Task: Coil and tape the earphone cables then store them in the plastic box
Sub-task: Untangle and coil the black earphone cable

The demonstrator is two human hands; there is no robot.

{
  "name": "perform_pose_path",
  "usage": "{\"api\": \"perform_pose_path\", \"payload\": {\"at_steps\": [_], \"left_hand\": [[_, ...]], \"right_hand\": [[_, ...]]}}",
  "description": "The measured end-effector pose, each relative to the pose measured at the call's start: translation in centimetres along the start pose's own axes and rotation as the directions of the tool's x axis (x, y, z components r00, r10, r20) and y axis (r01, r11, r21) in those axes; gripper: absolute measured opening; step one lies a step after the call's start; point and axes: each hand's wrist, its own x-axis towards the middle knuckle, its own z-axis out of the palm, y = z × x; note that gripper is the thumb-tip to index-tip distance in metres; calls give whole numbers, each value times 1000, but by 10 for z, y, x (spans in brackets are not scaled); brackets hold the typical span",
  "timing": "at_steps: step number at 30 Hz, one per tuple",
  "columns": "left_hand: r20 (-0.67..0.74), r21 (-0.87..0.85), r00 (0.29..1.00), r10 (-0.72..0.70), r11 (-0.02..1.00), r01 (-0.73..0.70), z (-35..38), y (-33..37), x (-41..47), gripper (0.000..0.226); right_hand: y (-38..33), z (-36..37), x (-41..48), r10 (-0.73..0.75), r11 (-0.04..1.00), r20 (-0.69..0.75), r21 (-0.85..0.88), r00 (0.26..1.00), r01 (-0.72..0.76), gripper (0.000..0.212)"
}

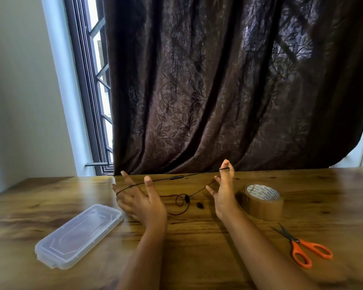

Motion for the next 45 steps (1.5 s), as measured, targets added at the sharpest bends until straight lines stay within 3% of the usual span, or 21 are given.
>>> {"api": "perform_pose_path", "payload": {"at_steps": [2,3,6,8,10,12,14,15,16,17,19,21,23,25,27,29,32,36,40,42,45], "left_hand": [[-1,5,1000,16,1000,-16,2,-3,0,55],[16,-85,1000,13,996,-12,1,-4,0,52],[135,-447,988,-73,886,127,-5,2,-2,58],[307,-425,942,-136,866,264,-7,7,-3,51],[565,-243,795,-221,876,416,-7,15,-9,38],[794,-5,539,-282,883,469,-8,24,-17,34],[906,117,321,-277,891,438,-9,30,-24,39],[929,128,263,-260,894,430,-8,30,-26,43],[937,120,250,-245,896,427,-6,29,-26,44],[926,101,289,-244,896,433,-4,26,-24,40],[869,47,442,-223,926,375,1,18,-22,28],[798,68,598,-78,997,40,6,7,-21,25],[666,108,721,192,931,-348,8,3,-23,14],[493,102,772,402,854,-510,8,3,-24,38],[394,97,754,525,792,-602,9,4,-22,54],[420,97,718,556,759,-644,9,1,-20,45],[450,25,722,525,801,-599,8,-3,-16,30],[527,-35,600,602,721,-692,10,-3,-17,32],[649,33,506,568,644,-764,15,-8,-22,23],[616,48,529,584,642,-765,16,-9,-21,20],[490,15,648,583,738,-675,12,-5,-19,16]], "right_hand": [[1,-2,-1,23,1000,36,20,999,-23,78],[2,-2,0,27,1000,49,14,998,-27,88],[1,-3,2,24,1000,99,-14,995,-23,90],[-1,-4,1,17,1000,152,-29,988,-13,89],[0,-3,1,-25,996,162,-77,986,38,87],[0,0,1,-91,982,158,-149,983,115,83],[0,4,2,-126,955,172,-246,977,167,80],[1,5,3,-141,941,194,-279,971,192,81],[3,6,3,-153,930,218,-298,964,215,83],[5,6,4,-161,922,241,-310,957,233,83],[7,7,3,-190,908,268,-317,944,273,80],[6,10,2,-209,908,308,-292,928,301,75],[7,12,1,-179,911,363,-290,915,293,68],[9,14,-3,-76,915,433,-328,898,236,59],[14,14,-4,22,894,503,-397,864,209,41],[17,14,-6,103,863,539,-467,836,194,29],[16,13,-8,150,850,589,-487,794,201,46],[8,8,-5,125,935,610,-335,782,112,46],[4,5,-4,78,924,526,-357,847,137,61],[4,6,-4,25,916,478,-364,878,172,62],[8,4,0,-85,827,388,-487,918,282,48]]}}
